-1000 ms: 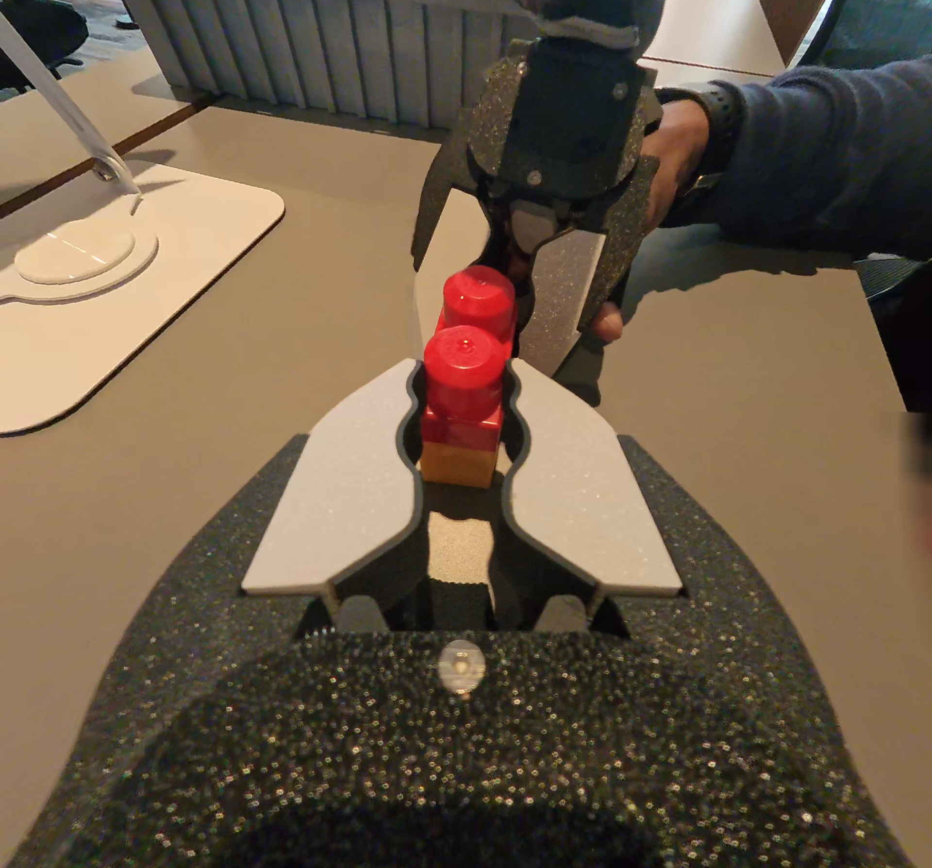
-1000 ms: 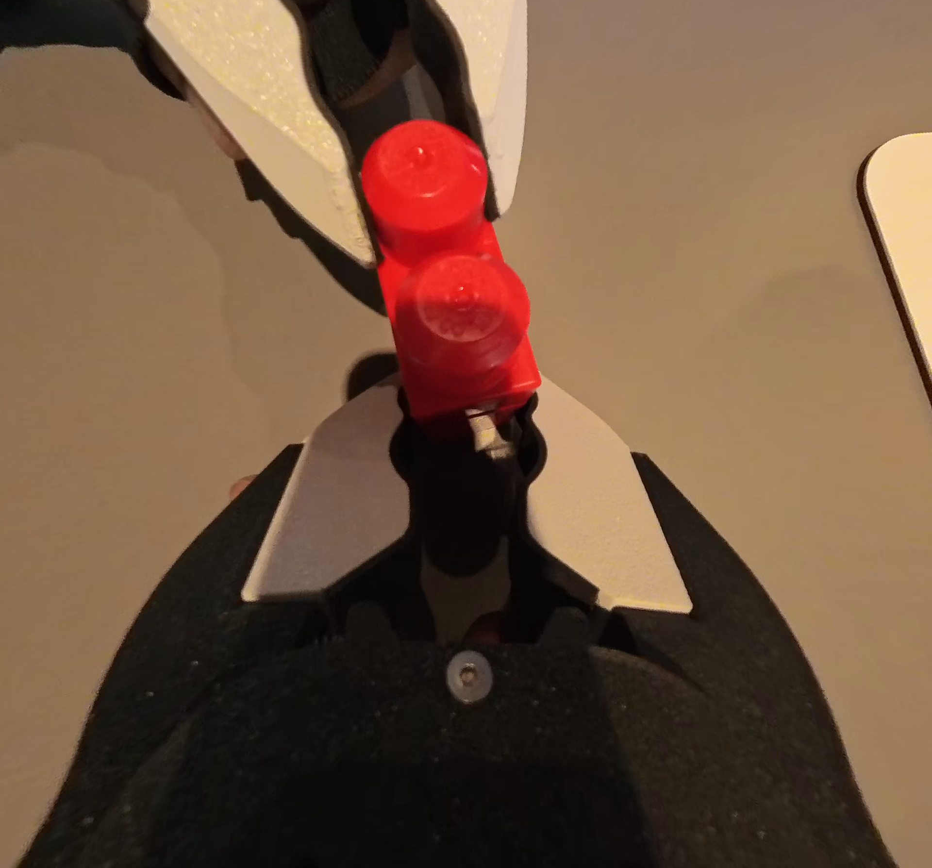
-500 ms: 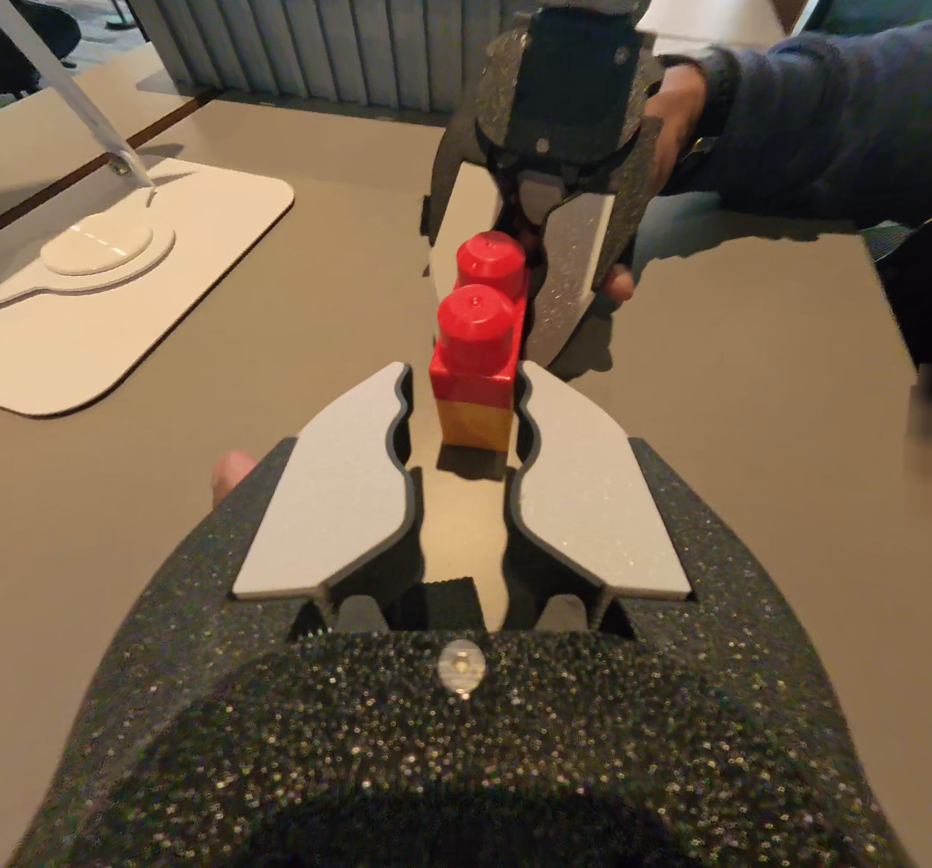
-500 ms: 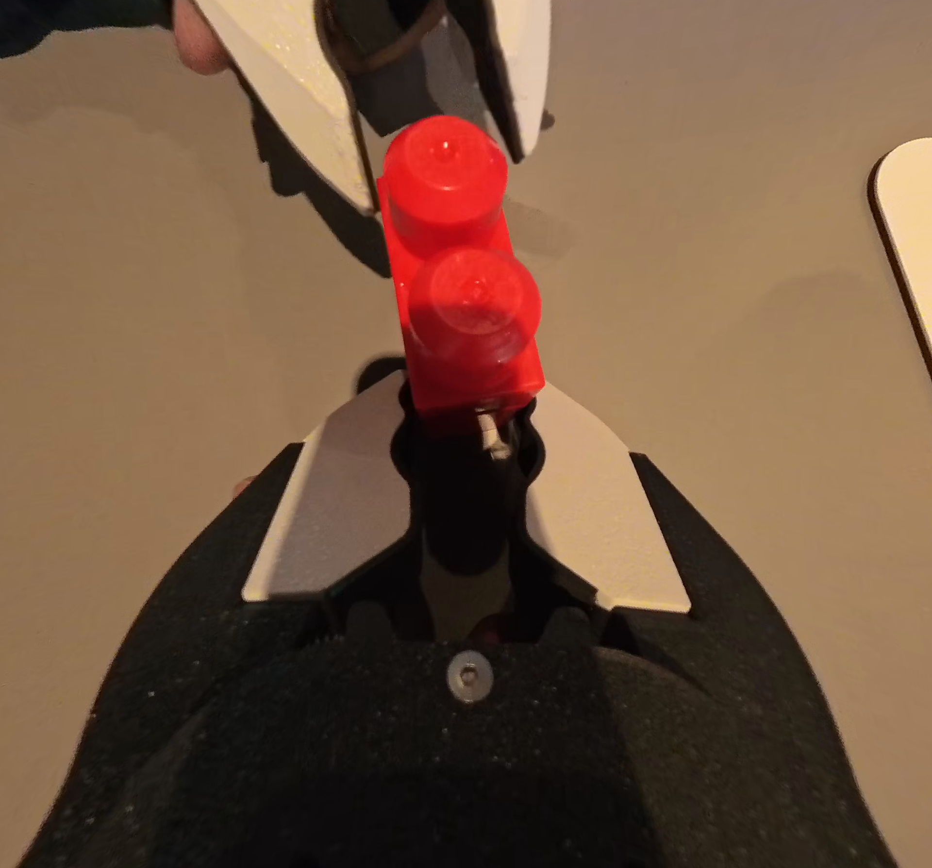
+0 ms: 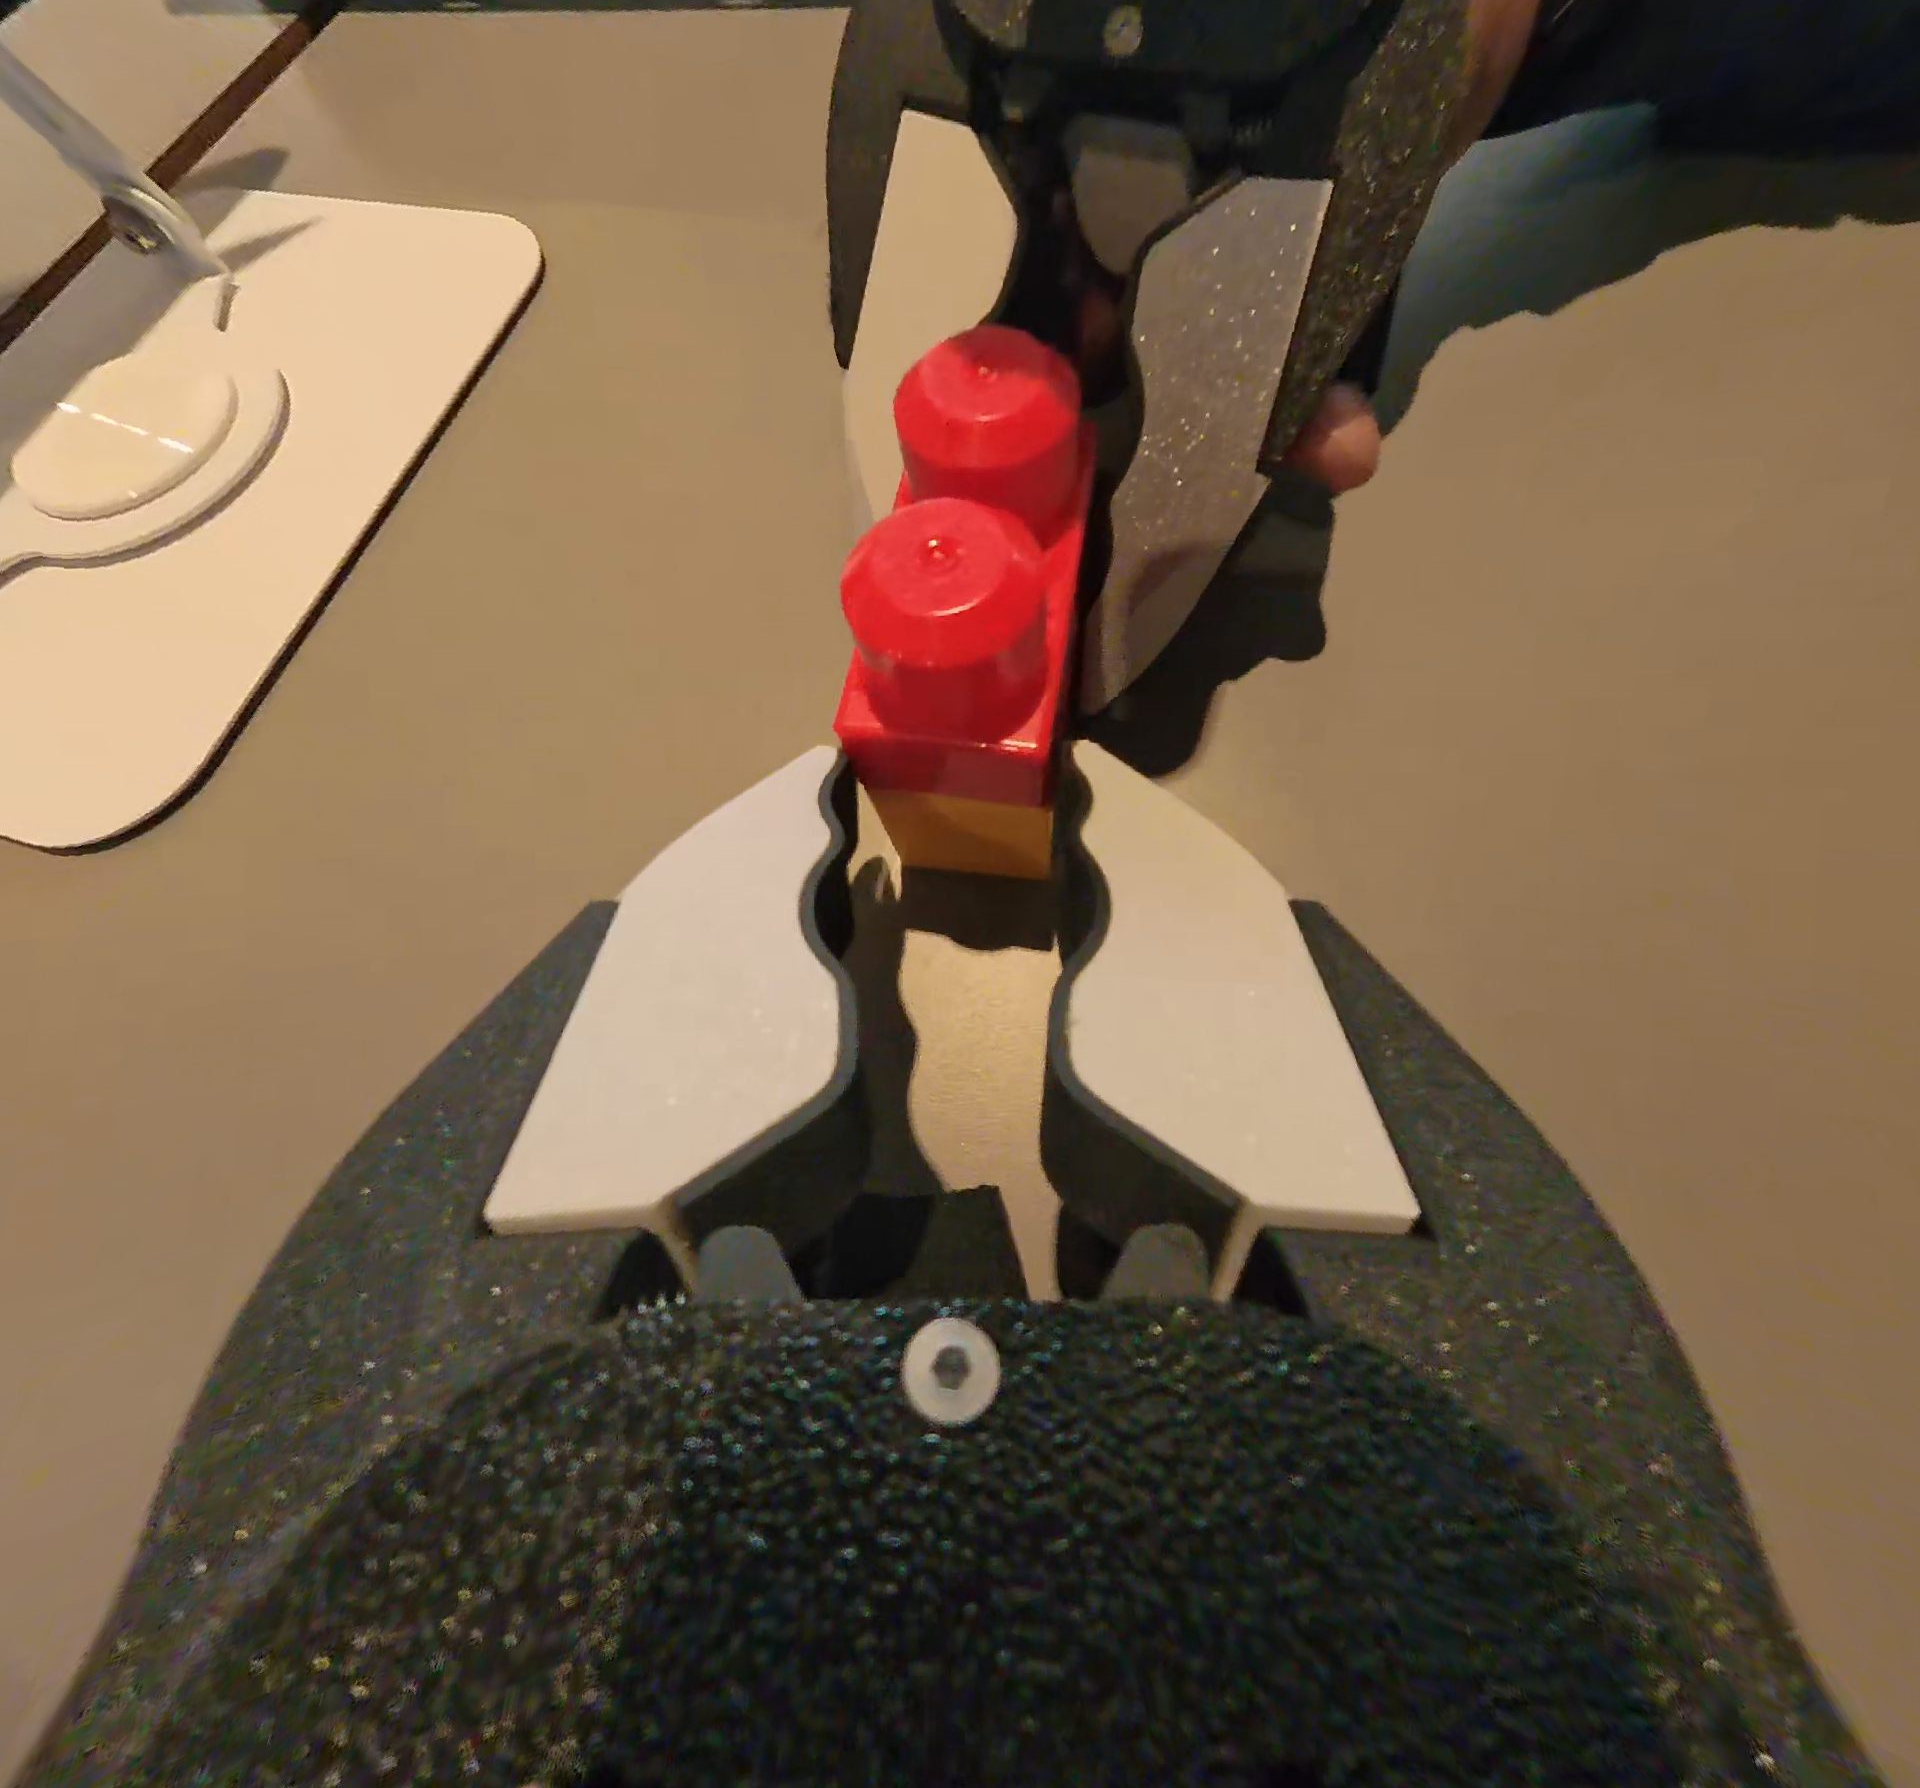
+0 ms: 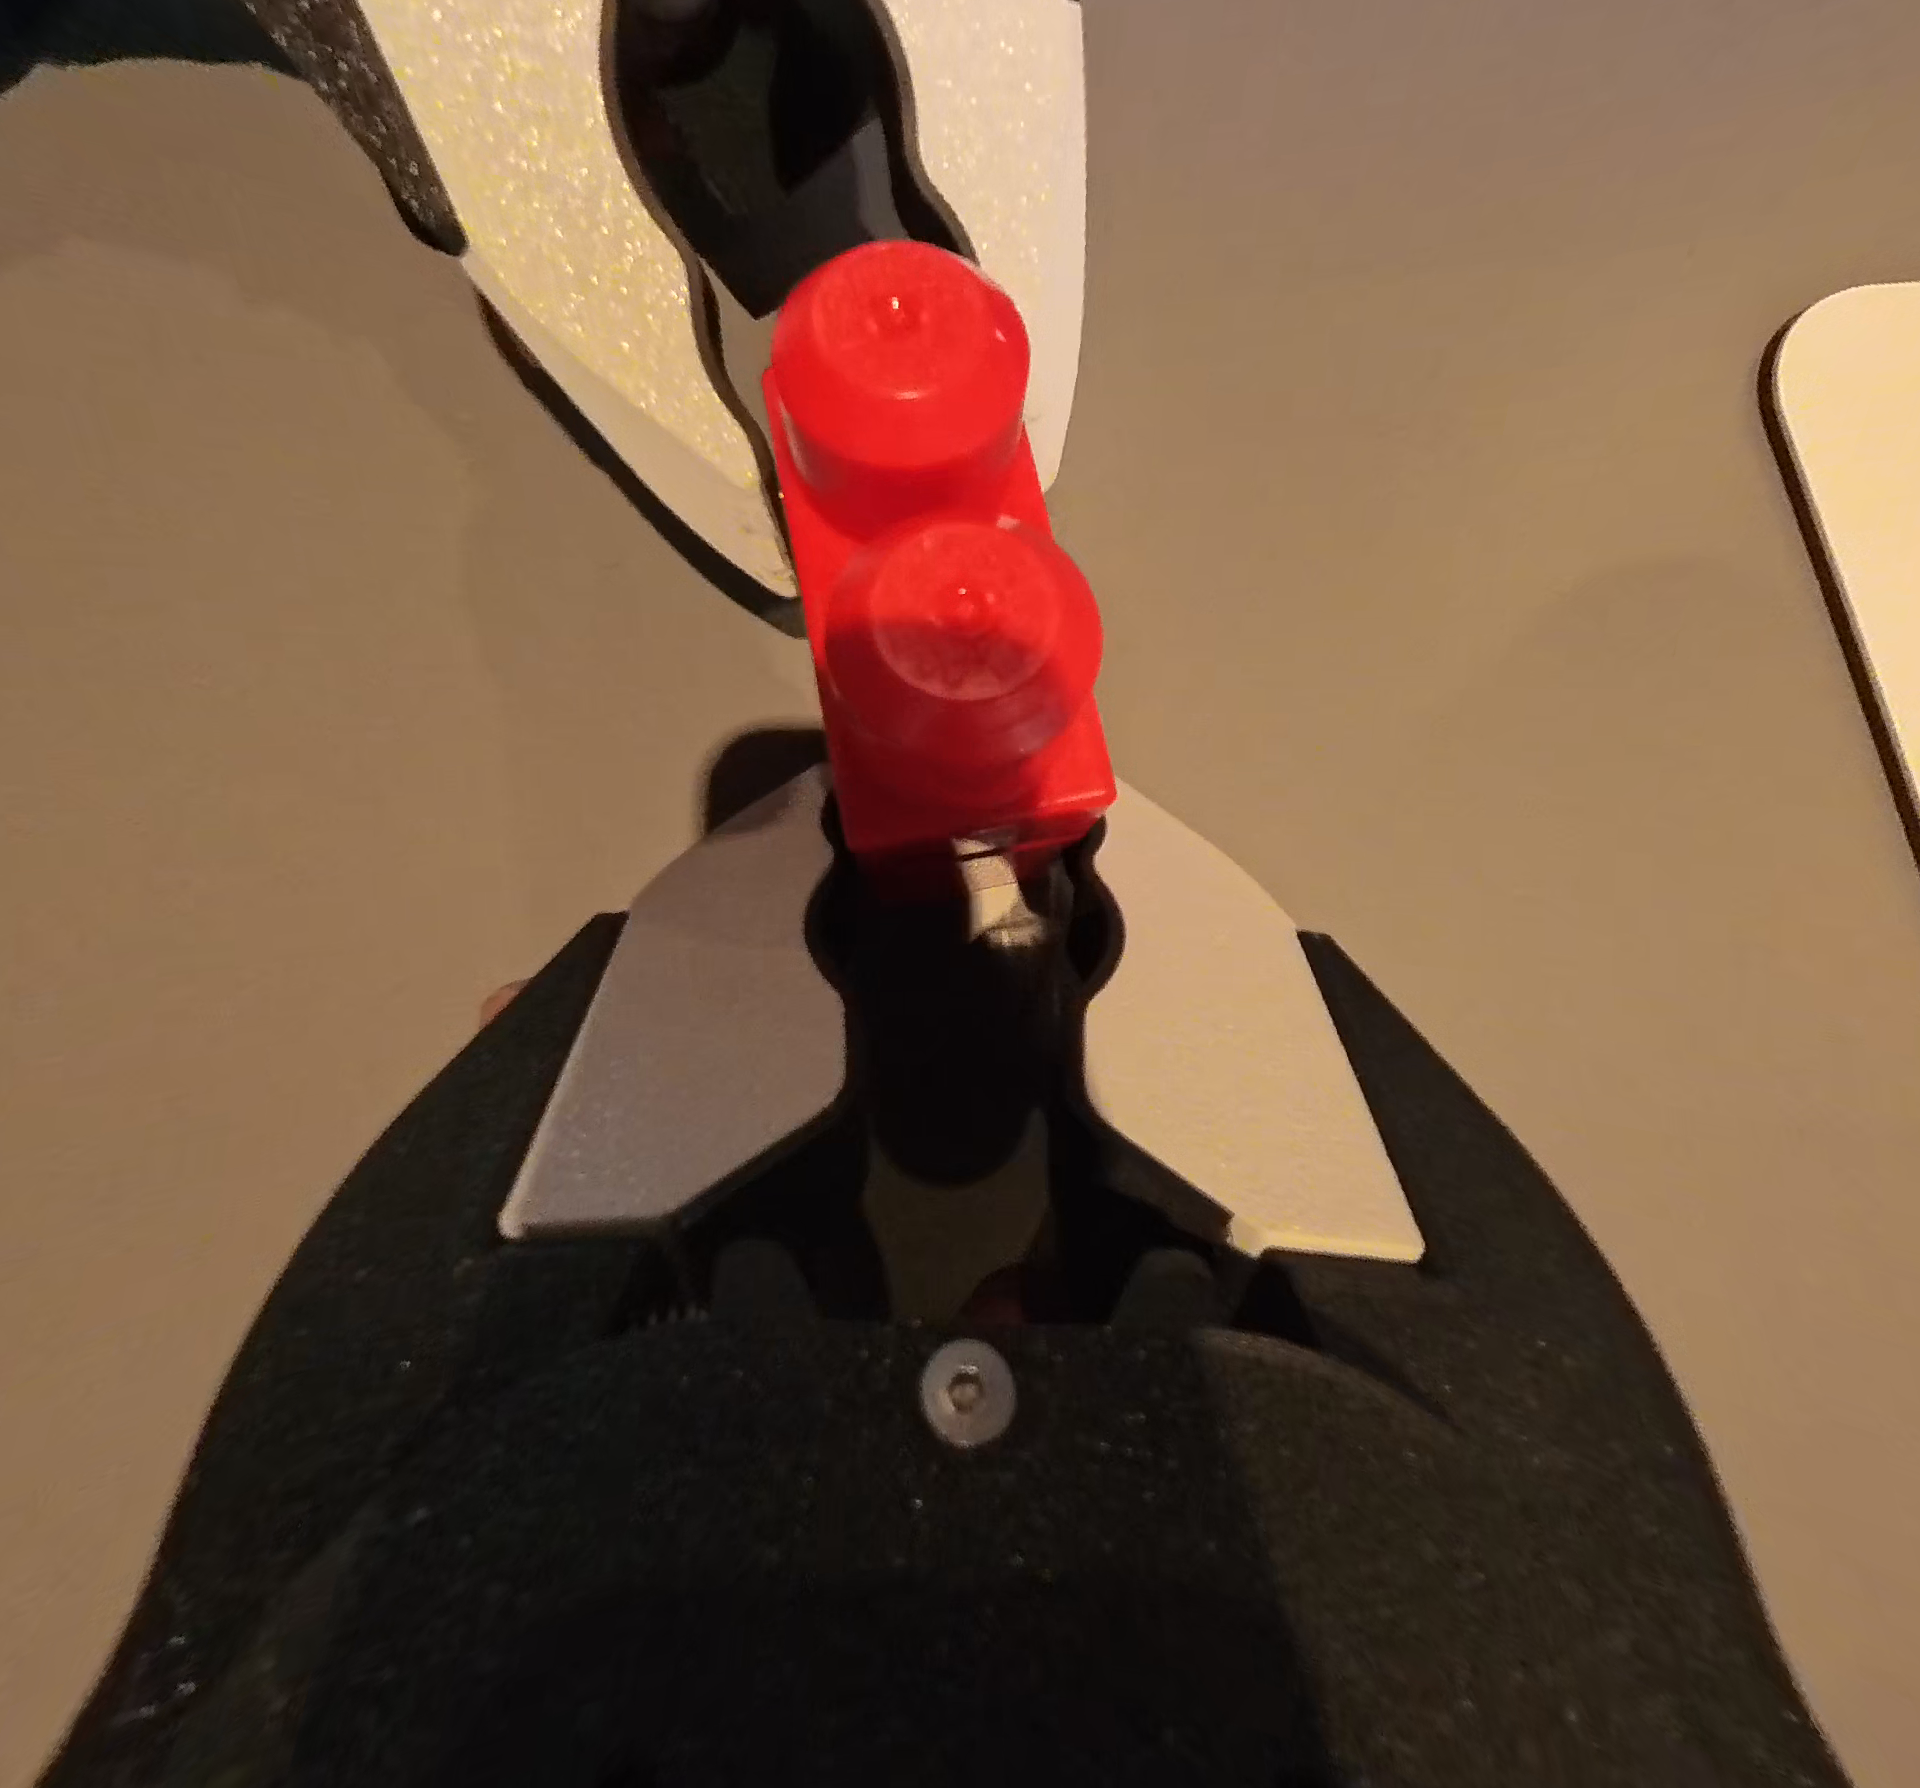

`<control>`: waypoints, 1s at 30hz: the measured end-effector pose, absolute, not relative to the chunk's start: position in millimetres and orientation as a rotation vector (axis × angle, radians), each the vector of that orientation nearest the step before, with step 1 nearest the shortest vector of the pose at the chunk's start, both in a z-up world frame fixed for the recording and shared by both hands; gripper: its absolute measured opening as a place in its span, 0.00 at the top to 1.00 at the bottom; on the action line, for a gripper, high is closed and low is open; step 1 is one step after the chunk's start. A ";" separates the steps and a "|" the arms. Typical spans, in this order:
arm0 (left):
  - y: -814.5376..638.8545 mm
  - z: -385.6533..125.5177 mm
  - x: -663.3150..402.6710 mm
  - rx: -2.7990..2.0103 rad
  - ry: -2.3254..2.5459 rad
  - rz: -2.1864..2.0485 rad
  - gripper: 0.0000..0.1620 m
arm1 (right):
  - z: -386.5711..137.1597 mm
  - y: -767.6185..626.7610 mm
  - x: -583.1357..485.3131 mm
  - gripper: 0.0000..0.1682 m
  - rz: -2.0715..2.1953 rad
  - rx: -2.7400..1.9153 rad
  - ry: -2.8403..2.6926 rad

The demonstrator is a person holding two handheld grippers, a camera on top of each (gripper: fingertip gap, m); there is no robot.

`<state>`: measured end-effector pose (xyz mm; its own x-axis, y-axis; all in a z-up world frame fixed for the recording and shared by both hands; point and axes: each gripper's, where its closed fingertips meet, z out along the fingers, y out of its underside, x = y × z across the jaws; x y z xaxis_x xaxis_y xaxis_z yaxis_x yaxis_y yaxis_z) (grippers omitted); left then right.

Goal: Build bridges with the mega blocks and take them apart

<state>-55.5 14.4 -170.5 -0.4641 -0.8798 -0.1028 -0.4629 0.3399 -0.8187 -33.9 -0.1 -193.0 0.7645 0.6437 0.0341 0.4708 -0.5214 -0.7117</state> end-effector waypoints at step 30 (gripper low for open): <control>10.4 -172.5 -56.5 -1.171 2.098 -1.031 0.79 | -151.0 -3.8 -39.1 0.78 0.424 -1.902 -0.819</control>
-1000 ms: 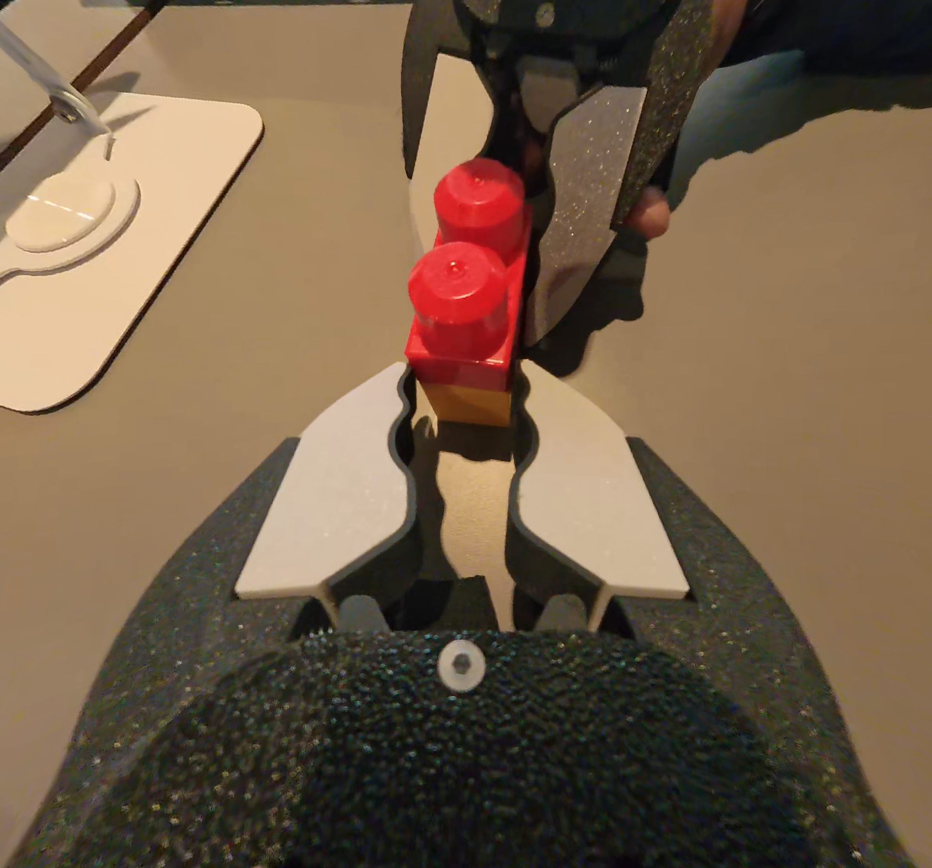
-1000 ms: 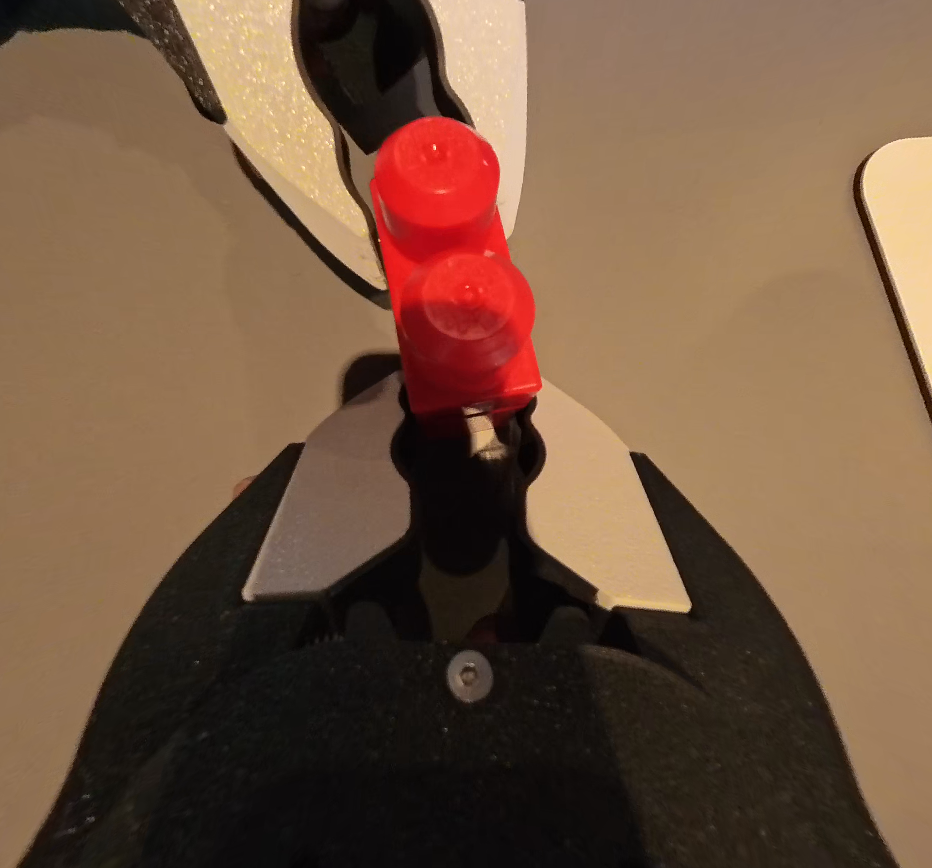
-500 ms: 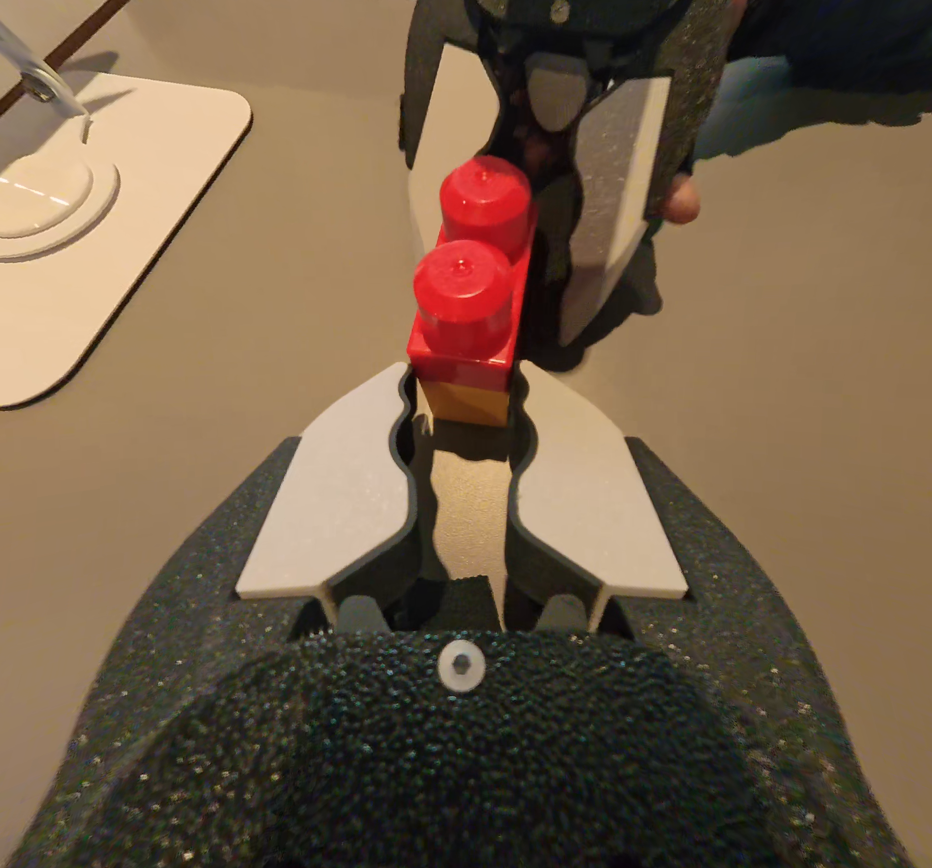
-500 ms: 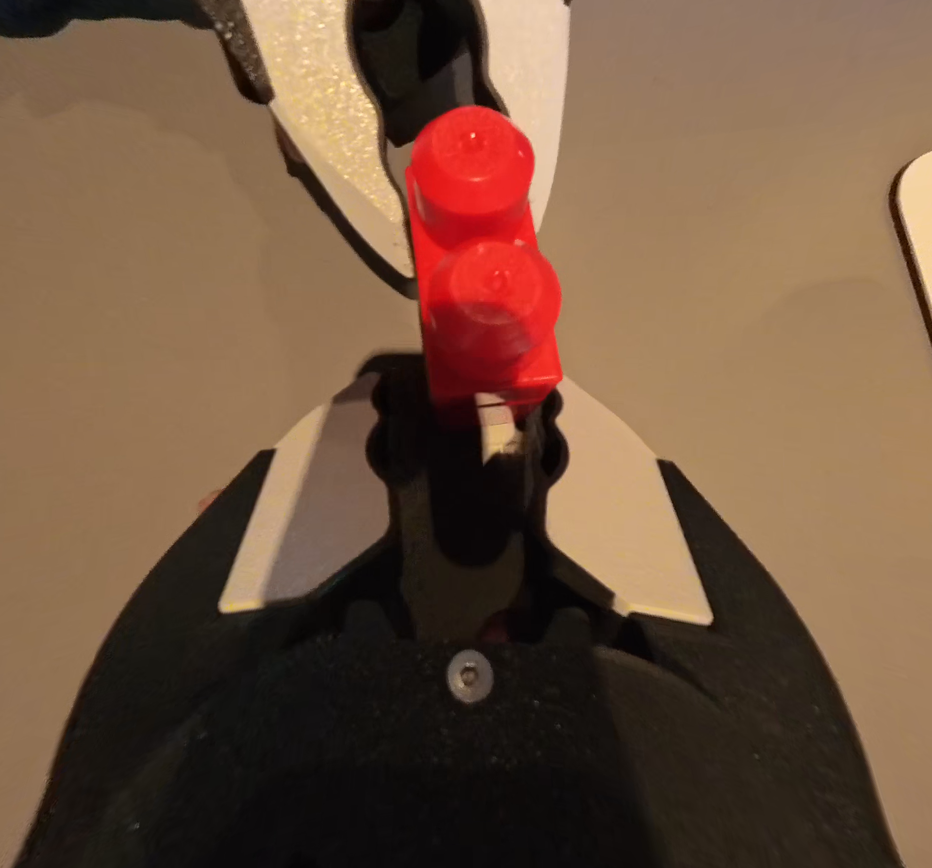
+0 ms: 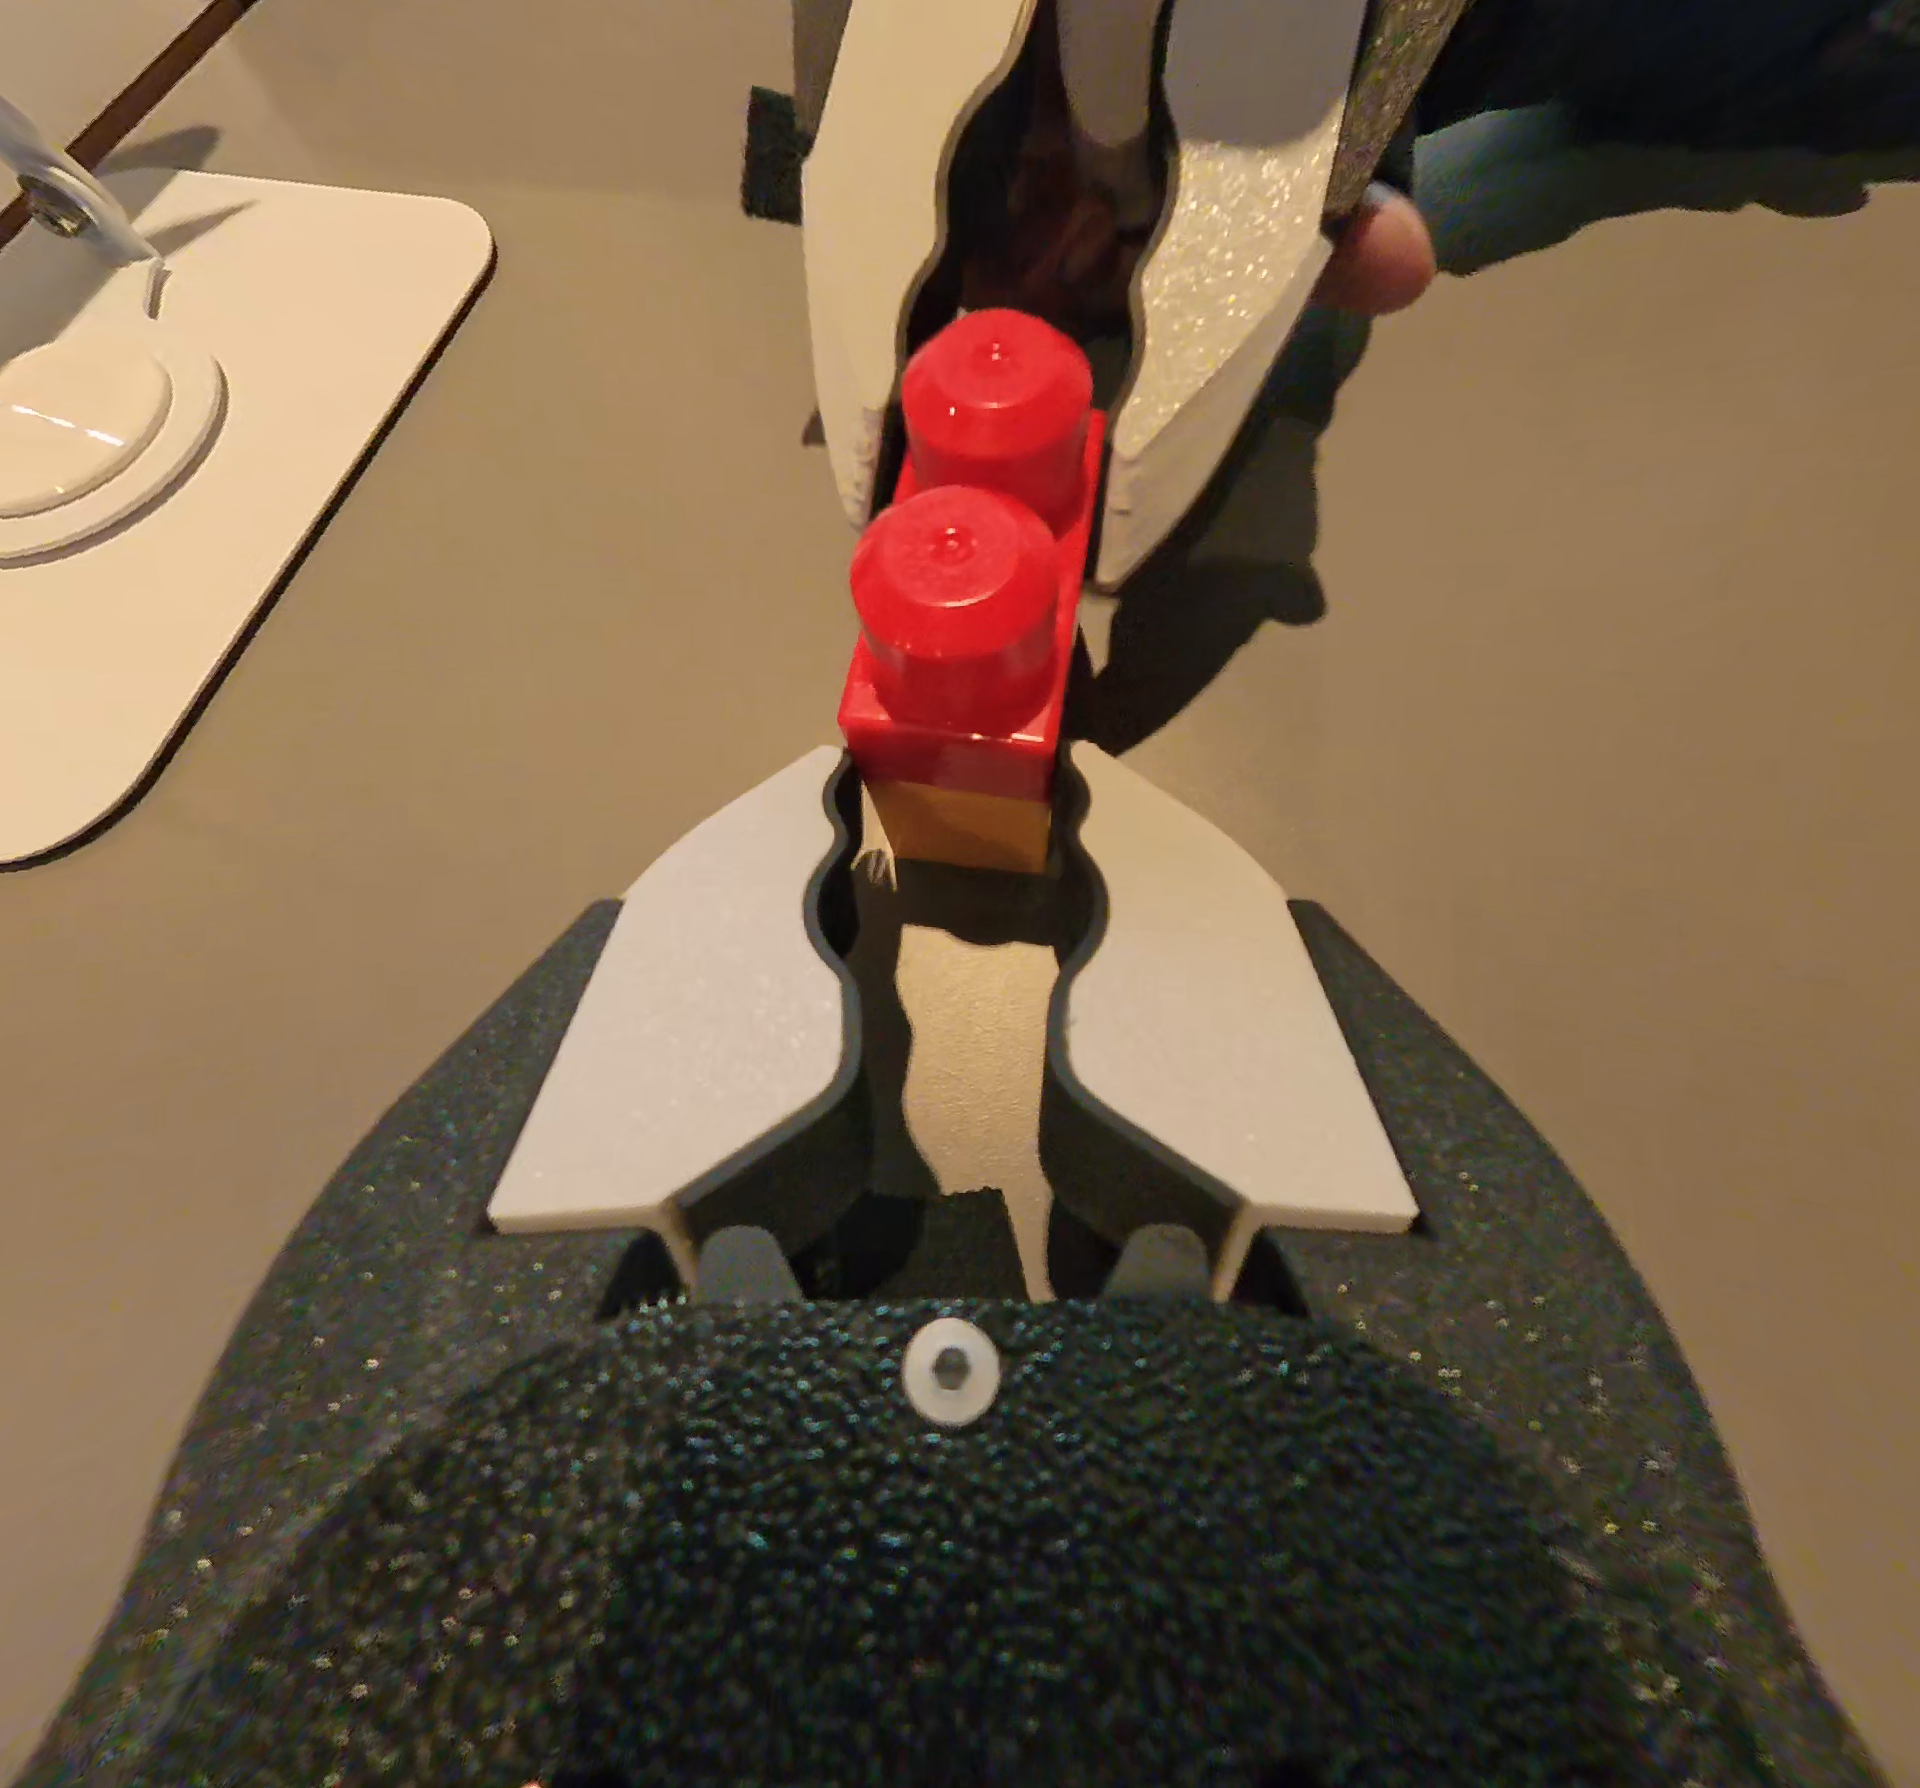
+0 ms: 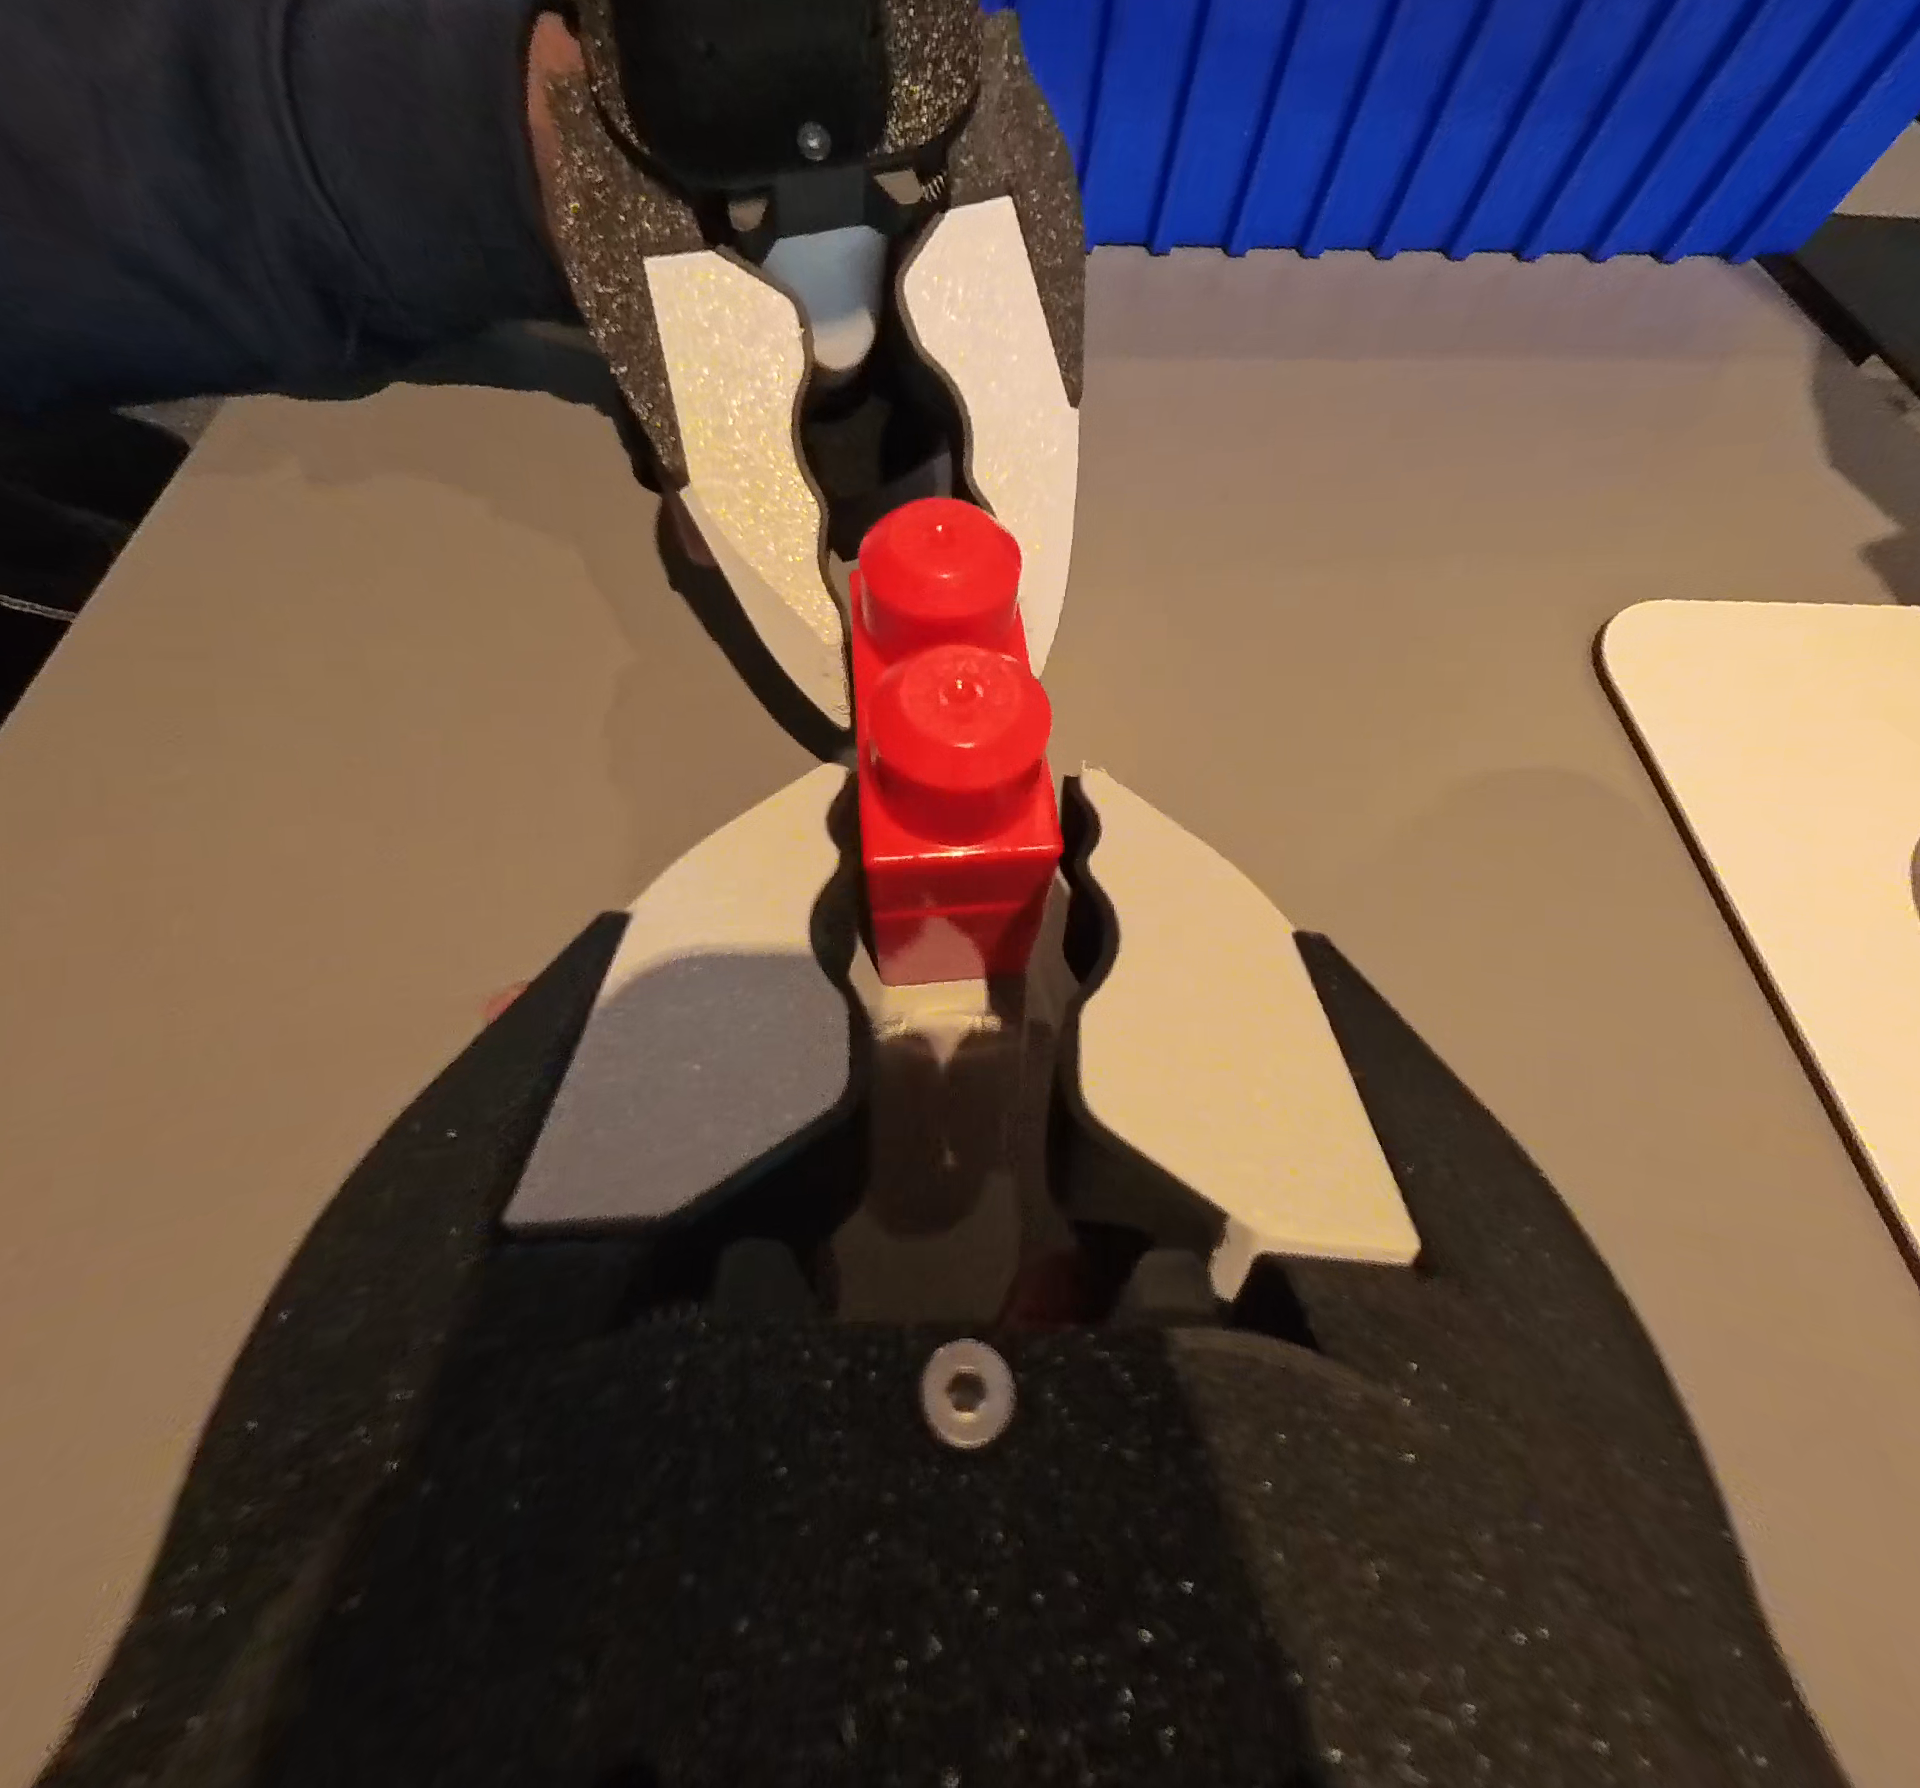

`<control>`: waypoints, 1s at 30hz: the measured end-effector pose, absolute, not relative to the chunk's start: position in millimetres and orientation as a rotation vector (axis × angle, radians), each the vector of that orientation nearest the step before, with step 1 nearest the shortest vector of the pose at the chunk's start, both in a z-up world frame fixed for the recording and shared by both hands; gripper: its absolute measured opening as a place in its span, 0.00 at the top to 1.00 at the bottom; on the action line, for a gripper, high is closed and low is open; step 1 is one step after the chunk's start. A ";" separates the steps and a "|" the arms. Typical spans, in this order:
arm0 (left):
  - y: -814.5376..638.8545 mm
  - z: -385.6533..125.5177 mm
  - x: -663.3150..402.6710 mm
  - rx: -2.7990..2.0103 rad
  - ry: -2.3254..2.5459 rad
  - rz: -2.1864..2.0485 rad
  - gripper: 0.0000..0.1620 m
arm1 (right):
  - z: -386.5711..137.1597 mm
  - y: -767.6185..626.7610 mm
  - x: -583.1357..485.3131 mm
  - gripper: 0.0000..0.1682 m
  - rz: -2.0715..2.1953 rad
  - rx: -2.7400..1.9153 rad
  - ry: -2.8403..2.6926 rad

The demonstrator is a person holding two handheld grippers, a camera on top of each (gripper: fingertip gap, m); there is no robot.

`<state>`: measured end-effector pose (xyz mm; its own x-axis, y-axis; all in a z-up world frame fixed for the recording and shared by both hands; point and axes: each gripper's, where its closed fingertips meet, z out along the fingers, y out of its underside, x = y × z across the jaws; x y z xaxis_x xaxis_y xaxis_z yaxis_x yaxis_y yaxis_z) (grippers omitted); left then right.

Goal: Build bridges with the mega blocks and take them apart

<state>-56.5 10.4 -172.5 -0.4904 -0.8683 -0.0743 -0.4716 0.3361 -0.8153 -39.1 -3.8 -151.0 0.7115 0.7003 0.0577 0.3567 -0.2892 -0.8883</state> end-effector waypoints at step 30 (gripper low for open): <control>2.4 -146.4 -49.2 -1.080 1.984 -1.214 0.79 | -152.4 -5.4 -40.0 0.78 0.487 -1.923 -0.817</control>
<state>-49.2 2.4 -146.4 -0.5121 -0.8571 -0.0555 -0.3410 0.2621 -0.9028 -40.0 -5.4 -152.4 0.6968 0.7173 0.0056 0.3363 -0.3198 -0.8858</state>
